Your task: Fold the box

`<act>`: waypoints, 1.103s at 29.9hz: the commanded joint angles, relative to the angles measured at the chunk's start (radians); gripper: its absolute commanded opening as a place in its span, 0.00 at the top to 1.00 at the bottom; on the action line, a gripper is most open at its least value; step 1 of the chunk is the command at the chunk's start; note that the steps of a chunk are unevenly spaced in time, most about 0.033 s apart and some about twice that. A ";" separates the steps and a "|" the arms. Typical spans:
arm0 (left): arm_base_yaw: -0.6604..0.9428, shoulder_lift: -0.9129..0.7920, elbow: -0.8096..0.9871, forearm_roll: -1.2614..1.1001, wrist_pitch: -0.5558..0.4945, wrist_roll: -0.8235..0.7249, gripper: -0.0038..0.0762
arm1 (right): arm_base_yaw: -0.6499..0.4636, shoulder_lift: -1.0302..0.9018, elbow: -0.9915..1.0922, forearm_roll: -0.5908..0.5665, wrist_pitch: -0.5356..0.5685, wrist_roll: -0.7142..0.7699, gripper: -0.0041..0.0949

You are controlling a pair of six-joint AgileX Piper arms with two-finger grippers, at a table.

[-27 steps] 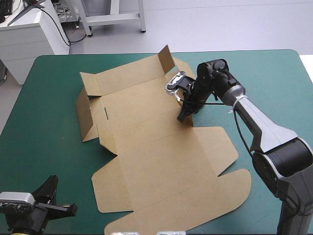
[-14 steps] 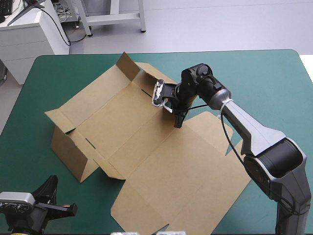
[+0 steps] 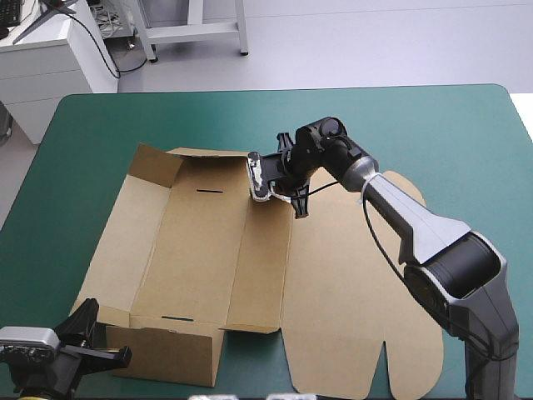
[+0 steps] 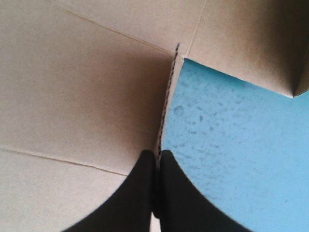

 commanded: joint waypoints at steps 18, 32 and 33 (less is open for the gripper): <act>-0.007 -0.005 -0.020 -0.021 -0.074 -0.002 0.96 | -0.002 -0.031 -0.034 -0.002 -0.091 0.172 0.34; -0.007 -0.005 -0.020 -0.021 -0.074 -0.004 0.96 | -0.004 -0.079 -0.044 -0.315 0.014 0.845 0.41; -0.007 -0.005 -0.020 -0.021 -0.074 -0.004 0.96 | -0.005 -0.084 -0.044 -0.338 0.019 0.917 0.52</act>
